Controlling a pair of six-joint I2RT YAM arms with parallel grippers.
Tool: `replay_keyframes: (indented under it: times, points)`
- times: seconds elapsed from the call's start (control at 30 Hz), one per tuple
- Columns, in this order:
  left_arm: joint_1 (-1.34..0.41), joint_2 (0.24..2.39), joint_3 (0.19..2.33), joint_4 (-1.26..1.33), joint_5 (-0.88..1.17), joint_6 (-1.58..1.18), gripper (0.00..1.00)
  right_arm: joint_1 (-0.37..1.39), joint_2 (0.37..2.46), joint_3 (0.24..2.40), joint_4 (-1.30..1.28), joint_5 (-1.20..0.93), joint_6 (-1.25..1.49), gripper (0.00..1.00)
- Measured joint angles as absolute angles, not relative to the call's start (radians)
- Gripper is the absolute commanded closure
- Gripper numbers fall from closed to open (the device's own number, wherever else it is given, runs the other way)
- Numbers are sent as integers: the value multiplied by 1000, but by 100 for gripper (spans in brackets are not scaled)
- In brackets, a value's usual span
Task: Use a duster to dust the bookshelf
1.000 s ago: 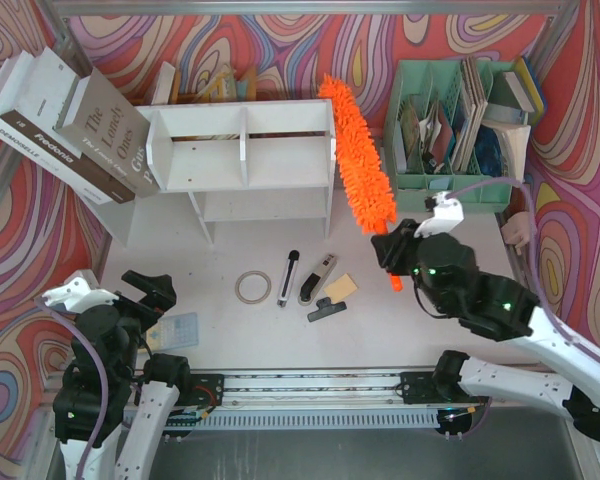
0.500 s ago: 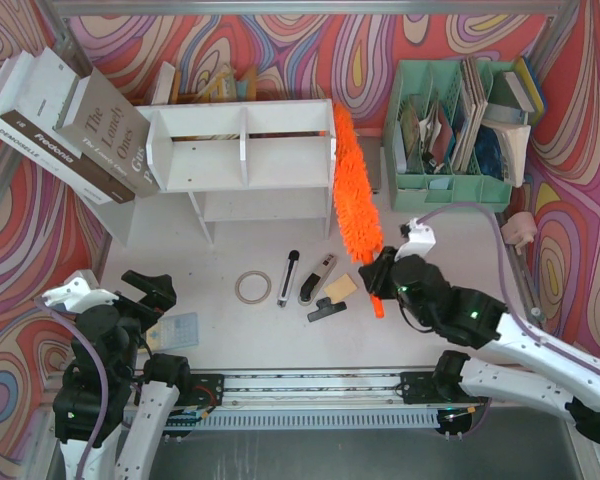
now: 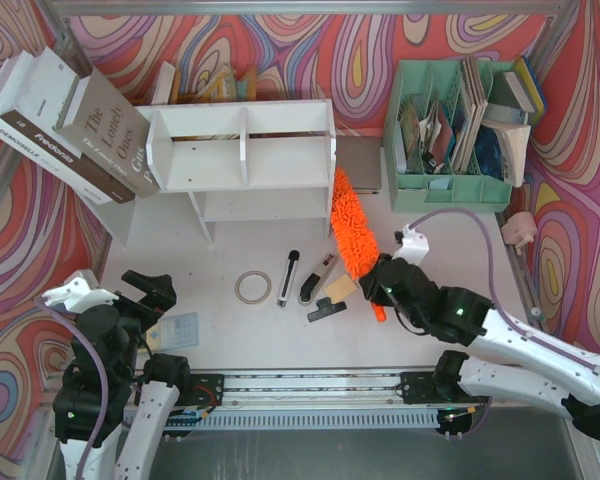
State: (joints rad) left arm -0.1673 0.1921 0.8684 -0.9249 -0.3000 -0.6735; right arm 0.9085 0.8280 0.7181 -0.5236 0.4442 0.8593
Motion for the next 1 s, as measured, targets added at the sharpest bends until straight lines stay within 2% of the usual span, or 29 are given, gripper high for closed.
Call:
replay_keyframes:
  times: [0.23,0.4,1.0]
  points:
    - [-167,207,868,-925,-300,-673,2,905,777,952,-535,525,752,100]
    - [-167,208,868,-925,-300,-674,2,904,739,975,-466,531,718,100]
    - [-167,213,868,-926,-300,-678,2,915,834,478,-289,361,919,100]
